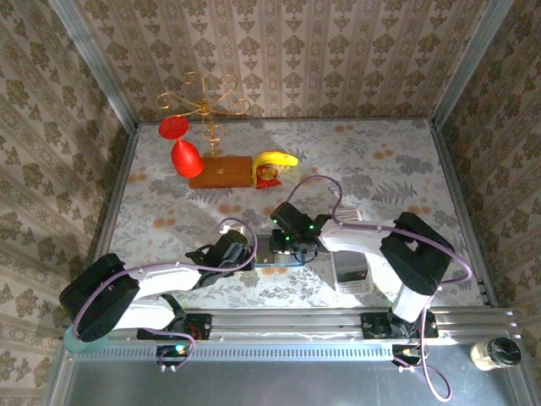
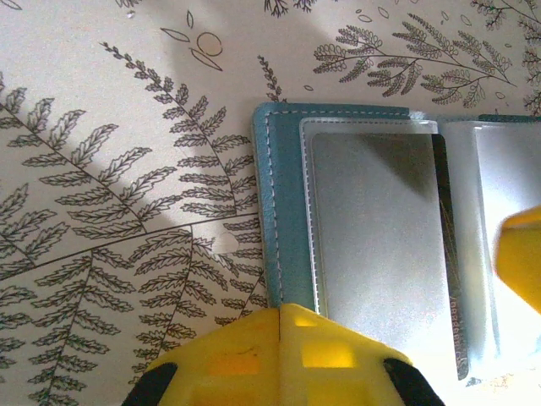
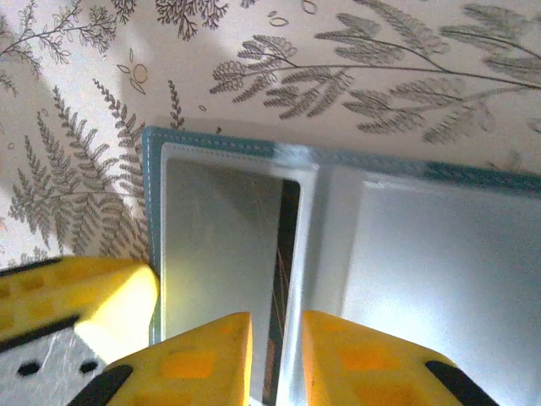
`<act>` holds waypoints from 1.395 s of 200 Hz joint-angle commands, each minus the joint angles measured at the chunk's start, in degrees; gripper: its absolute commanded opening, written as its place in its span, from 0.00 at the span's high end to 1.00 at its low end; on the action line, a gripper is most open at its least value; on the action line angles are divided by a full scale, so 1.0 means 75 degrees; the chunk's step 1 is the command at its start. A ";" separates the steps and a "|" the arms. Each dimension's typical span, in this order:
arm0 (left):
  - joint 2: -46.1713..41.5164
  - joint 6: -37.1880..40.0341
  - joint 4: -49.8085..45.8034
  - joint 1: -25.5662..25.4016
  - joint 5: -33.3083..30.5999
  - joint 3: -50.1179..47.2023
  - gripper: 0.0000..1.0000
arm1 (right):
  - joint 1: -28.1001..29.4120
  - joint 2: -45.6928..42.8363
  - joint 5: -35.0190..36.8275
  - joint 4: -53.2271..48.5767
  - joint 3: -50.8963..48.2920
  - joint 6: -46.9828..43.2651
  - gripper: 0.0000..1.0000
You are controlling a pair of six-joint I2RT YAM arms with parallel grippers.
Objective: Put the credit cards into the card holder
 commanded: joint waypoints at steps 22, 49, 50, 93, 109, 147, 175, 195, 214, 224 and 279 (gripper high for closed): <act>0.0201 0.0027 -0.0902 -0.0088 0.0350 -0.0397 0.95 | 0.0069 -0.0965 0.0645 -0.0989 -0.0596 0.0189 0.69; 0.0237 0.0039 -0.0826 -0.0096 0.0397 -0.0398 0.95 | 0.0098 -0.1047 0.0692 -0.1035 -0.0817 0.0325 0.63; 0.0237 0.0040 -0.0831 -0.0092 0.0396 -0.0398 0.95 | 0.0095 -0.1043 0.0692 -0.1039 -0.0821 0.0326 0.63; 0.0249 0.0061 -0.0771 -0.0139 0.0452 -0.0433 0.95 | 0.0161 -0.0789 0.0716 -0.1078 -0.0838 0.0429 0.61; 0.0268 0.0063 -0.0764 -0.0149 0.0453 -0.0438 0.95 | 0.0163 -0.0719 0.0740 -0.1002 -0.0894 0.0487 0.59; 0.0285 0.0028 -0.0678 -0.0187 0.0497 -0.0461 0.95 | 0.0233 -0.0470 0.0624 -0.0976 -0.0778 0.0491 0.59; 0.0292 -0.0030 -0.0550 -0.0232 0.0532 -0.0530 0.95 | 0.0262 -0.0386 0.0611 -0.0962 -0.0708 0.0525 0.58; 0.0388 -0.0044 -0.0484 -0.0277 0.0567 -0.0518 0.95 | 0.0275 -0.0361 0.0588 -0.0925 -0.0642 0.0571 0.57; 0.0510 -0.0054 -0.0398 -0.0298 0.0590 -0.0504 0.96 | 0.0292 -0.0337 0.0542 -0.0805 -0.0586 0.0607 0.54; 0.0547 -0.0076 -0.0337 -0.0338 0.0595 -0.0506 0.96 | 0.0301 -0.0314 0.0529 -0.0757 -0.0552 0.0650 0.53; 0.0635 -0.0118 -0.0273 -0.0439 0.0584 -0.0467 0.96 | 0.0294 -0.0177 0.0334 -0.0225 -0.0407 0.0866 0.49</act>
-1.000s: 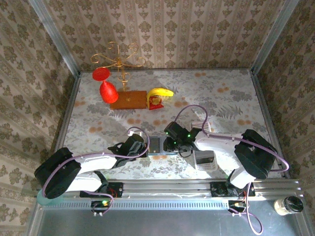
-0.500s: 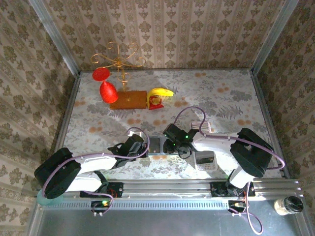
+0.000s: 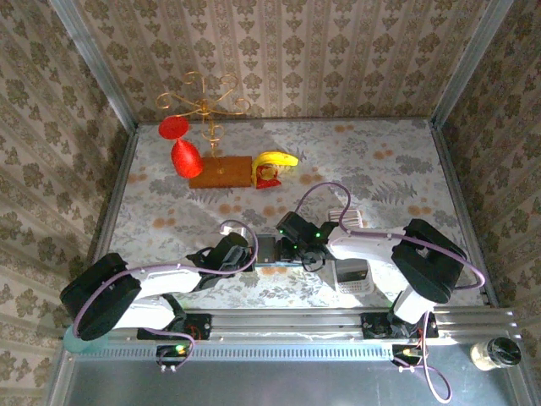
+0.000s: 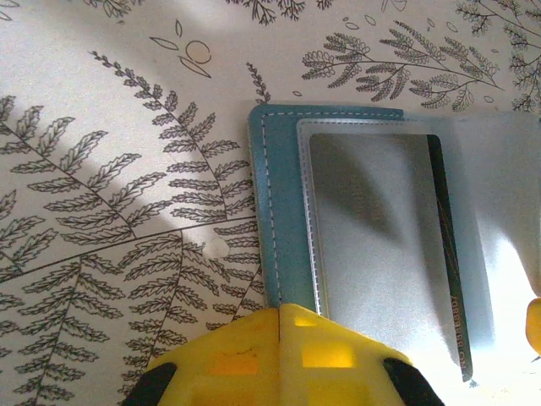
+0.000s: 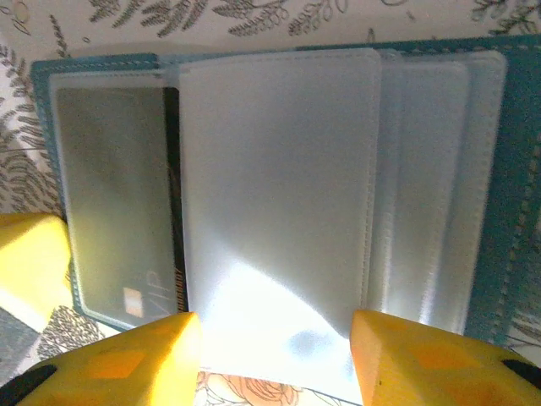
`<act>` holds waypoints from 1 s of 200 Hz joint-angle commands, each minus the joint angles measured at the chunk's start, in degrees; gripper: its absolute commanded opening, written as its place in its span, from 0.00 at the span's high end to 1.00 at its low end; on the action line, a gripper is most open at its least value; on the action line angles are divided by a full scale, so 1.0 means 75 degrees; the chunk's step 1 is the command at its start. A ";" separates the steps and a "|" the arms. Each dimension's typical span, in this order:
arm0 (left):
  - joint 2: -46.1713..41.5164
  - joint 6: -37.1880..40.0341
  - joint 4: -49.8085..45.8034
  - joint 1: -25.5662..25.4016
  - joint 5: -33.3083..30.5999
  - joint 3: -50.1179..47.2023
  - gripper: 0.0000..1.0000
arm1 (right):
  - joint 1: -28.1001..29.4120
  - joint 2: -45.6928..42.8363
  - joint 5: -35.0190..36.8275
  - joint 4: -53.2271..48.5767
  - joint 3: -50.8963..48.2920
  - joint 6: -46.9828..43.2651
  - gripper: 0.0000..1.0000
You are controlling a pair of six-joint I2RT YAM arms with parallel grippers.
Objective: Put the credit cards into the card holder
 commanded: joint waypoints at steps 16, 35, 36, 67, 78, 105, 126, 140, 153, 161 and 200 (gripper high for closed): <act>0.0481 -0.0118 -0.0757 -0.0241 0.0820 -0.0288 0.96 | 0.0050 0.0276 -0.0073 0.0310 0.0230 0.0302 0.49; 0.0422 -0.0130 -0.0780 -0.0246 0.0815 -0.0314 0.96 | 0.0050 0.0223 -0.0117 0.0491 0.0217 0.0411 0.49; 0.0423 -0.0130 -0.0775 -0.0247 0.0812 -0.0318 0.96 | 0.0050 0.0220 -0.0121 0.0499 0.0212 0.0414 0.49; 0.0361 -0.0164 -0.0765 -0.0248 0.0809 -0.0350 0.96 | 0.0050 0.0103 -0.0150 0.0866 0.0128 0.0599 0.48; 0.0346 -0.0177 -0.0741 -0.0257 0.0812 -0.0358 0.96 | 0.0053 0.0103 -0.0182 0.0982 0.0096 0.0658 0.49; 0.0288 -0.0266 -0.0624 -0.0249 0.0841 -0.0440 0.96 | 0.0054 0.0133 -0.0318 0.1297 0.0054 0.0818 0.49; 0.0249 -0.0309 -0.0546 -0.0260 0.0856 -0.0505 0.96 | 0.0051 0.0175 -0.0401 0.1451 0.0019 0.0887 0.49; 0.0235 -0.0317 -0.0514 -0.0266 0.0855 -0.0522 0.96 | 0.0050 0.0234 -0.0444 0.1503 0.0016 0.0932 0.49; 0.0247 -0.0332 -0.0469 -0.0268 0.0871 -0.0533 0.96 | 0.0051 0.0286 -0.0459 0.1556 0.0019 0.0973 0.49; 0.0269 -0.0341 -0.0427 -0.0281 0.0868 -0.0556 0.96 | 0.0054 0.0308 -0.0476 0.1583 0.0019 0.0989 0.49; 0.0305 -0.0440 -0.0224 -0.0283 0.0893 -0.0661 0.96 | 0.0056 0.0358 -0.0553 0.1748 0.0053 0.1090 0.49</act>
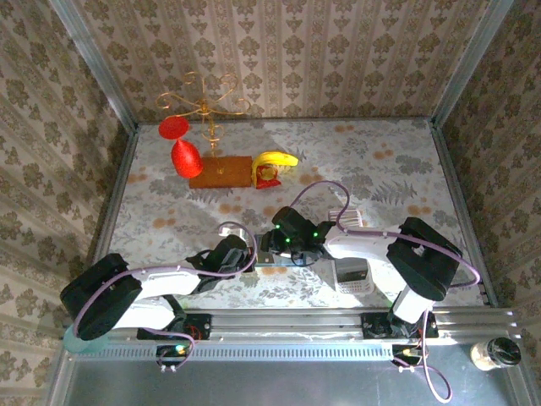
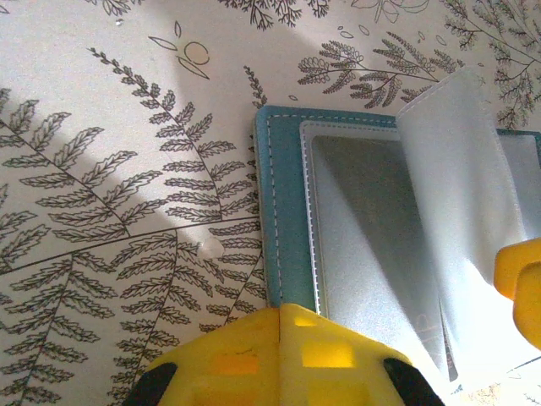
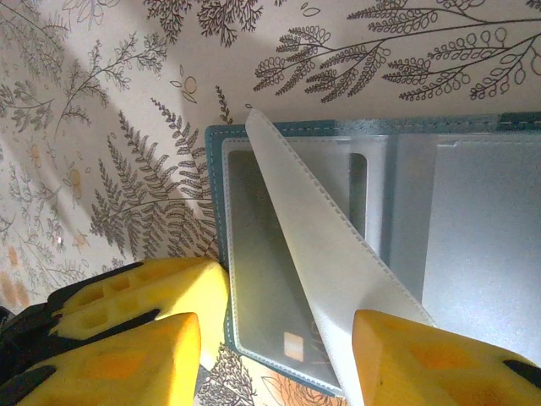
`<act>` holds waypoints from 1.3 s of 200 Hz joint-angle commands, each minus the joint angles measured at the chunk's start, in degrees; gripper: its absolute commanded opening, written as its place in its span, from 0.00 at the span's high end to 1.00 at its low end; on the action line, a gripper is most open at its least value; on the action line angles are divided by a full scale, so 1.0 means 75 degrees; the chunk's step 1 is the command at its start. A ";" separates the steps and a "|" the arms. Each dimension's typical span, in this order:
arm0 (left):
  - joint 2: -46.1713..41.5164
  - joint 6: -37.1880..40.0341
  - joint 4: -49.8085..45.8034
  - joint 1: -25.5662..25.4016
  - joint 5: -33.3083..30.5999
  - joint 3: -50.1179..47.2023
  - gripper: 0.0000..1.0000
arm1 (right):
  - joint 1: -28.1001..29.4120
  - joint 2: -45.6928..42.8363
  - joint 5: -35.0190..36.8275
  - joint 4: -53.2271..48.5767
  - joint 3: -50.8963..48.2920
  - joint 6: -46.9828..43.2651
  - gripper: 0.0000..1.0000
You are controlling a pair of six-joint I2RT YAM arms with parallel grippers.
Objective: Put the credit cards into the card holder
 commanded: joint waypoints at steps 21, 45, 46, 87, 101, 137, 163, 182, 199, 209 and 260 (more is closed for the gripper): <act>0.0358 -0.0240 -0.0580 -0.0257 0.1000 -0.0433 0.96 | 0.0044 0.0168 -0.0148 0.0303 -0.0033 0.0245 0.49; 0.0348 -0.0249 -0.0552 -0.0259 0.0993 -0.0444 0.96 | 0.0059 0.0180 -0.0190 0.0413 0.0000 0.0335 0.49; 0.0349 -0.0246 -0.0549 -0.0263 0.0992 -0.0444 0.96 | 0.0057 0.0180 -0.0190 0.0426 -0.0005 0.0335 0.49; 0.0352 -0.0272 -0.0482 -0.0264 0.0969 -0.0515 0.96 | 0.0120 0.0229 -0.0321 0.0732 0.0014 0.0542 0.49; 0.0326 -0.0290 -0.0470 -0.0266 0.0967 -0.0532 0.96 | 0.0137 0.0259 -0.0362 0.0882 0.0030 0.0603 0.49; 0.0142 -0.0313 -0.0548 -0.0277 0.0874 -0.0617 0.96 | 0.0173 0.0338 -0.0390 0.0916 0.0192 0.0606 0.49; -0.0033 -0.0325 -0.0628 -0.0270 0.0852 -0.0665 0.96 | 0.0208 0.0434 -0.0403 0.0965 0.0286 0.0616 0.49; -0.0225 -0.0351 -0.0742 -0.0271 0.0804 -0.0701 0.95 | 0.0224 0.0517 -0.0433 0.1043 0.0367 0.0646 0.49; -0.0455 -0.0349 -0.0887 -0.0278 0.0729 -0.0759 0.95 | 0.0244 0.0580 -0.0447 0.1053 0.0468 0.0631 0.49; -0.0617 -0.0331 -0.1023 -0.0276 0.0682 -0.0783 0.93 | 0.0255 0.0601 -0.0436 0.1021 0.0518 0.0619 0.50; -0.1642 -0.0270 -0.1961 -0.0272 0.0227 -0.0879 0.88 | 0.0302 0.0640 -0.0389 0.1009 0.0571 0.0640 0.50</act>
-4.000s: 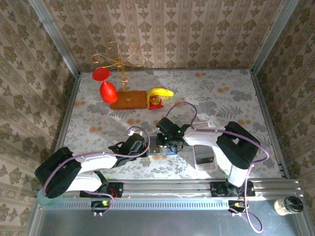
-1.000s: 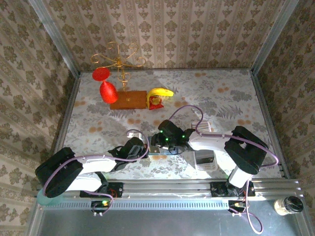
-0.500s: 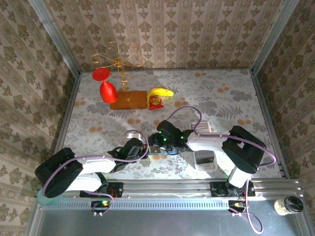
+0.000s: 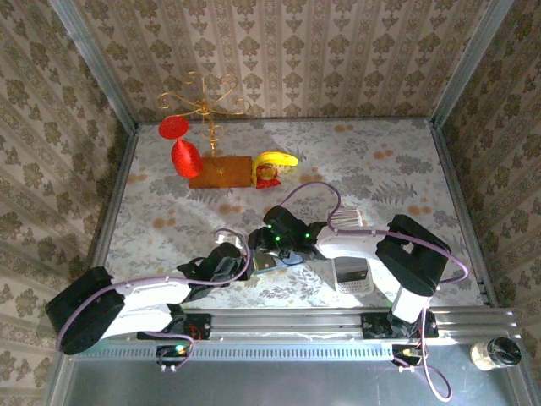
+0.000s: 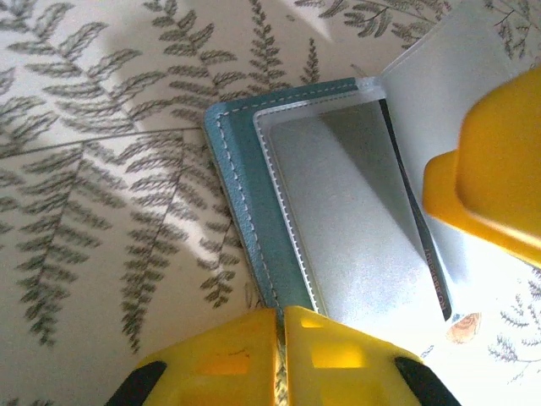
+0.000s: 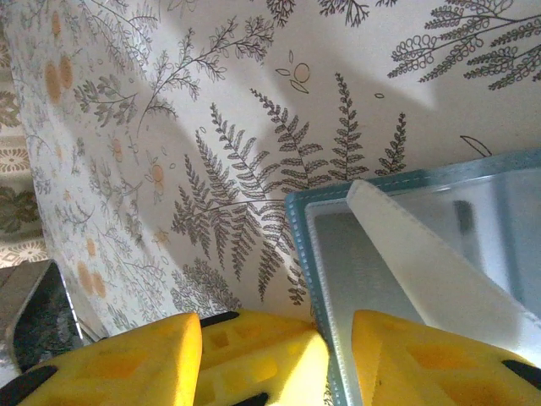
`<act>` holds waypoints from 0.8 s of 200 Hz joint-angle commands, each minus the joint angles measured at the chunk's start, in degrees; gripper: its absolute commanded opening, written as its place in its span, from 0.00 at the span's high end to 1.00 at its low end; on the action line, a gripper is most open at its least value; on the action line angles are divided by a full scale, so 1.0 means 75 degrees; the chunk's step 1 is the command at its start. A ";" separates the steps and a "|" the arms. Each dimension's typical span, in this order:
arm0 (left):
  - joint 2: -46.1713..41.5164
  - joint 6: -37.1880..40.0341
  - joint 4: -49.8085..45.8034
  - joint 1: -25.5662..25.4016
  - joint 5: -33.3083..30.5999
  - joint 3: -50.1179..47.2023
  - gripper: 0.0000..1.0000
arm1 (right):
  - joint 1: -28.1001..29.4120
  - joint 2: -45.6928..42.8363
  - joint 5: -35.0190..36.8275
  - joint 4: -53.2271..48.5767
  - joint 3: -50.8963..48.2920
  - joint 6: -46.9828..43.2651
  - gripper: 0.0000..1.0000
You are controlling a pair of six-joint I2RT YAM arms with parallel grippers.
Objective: Put the credit cards into the card holder
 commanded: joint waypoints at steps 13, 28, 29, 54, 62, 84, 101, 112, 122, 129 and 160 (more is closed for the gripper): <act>-0.0648 -0.0017 -0.1651 -0.0067 -0.0174 -0.0289 0.87 | 0.0069 0.0155 0.0022 0.0060 0.0214 0.0069 0.49; -0.1008 -0.0024 -0.1896 -0.0068 -0.0218 -0.0330 0.87 | 0.0092 0.0182 0.0010 0.0075 0.0258 0.0066 0.50; -0.1031 -0.0023 -0.1911 -0.0073 -0.0224 -0.0333 0.87 | 0.0092 0.0181 0.0010 0.0078 0.0264 0.0066 0.50; -0.1651 -0.0076 -0.2387 -0.0070 -0.0362 -0.0393 0.86 | 0.0138 0.0259 0.0008 0.0072 0.0369 0.0065 0.50; -0.1864 -0.0091 -0.2505 -0.0071 -0.0414 -0.0434 0.85 | 0.0159 0.0291 0.0007 0.0069 0.0399 0.0066 0.50; -0.2415 -0.0167 -0.2777 -0.0070 -0.0468 -0.0546 0.85 | 0.0208 0.0376 -0.0019 0.0082 0.0504 0.0101 0.50; -0.2758 -0.0229 -0.2901 -0.0076 -0.0508 -0.0617 0.84 | 0.0273 0.0437 0.0010 0.0077 0.0619 0.0112 0.49; -0.2927 -0.0232 -0.3070 -0.0069 -0.0582 -0.0596 0.84 | 0.0313 0.0483 -0.0001 0.0058 0.0705 0.0112 0.49; -0.3053 -0.0253 -0.3283 -0.0069 -0.0690 -0.0561 0.84 | 0.0355 0.0533 -0.0007 0.0070 0.0773 0.0146 0.49; -0.3158 -0.0267 -0.3390 -0.0063 -0.0715 -0.0561 0.84 | 0.0402 0.0560 -0.0001 0.0124 0.0812 0.0187 0.50; -0.3635 -0.0355 -0.3951 -0.0062 -0.0907 -0.0555 0.84 | 0.0606 0.0716 -0.0081 0.0233 0.1235 0.0277 0.49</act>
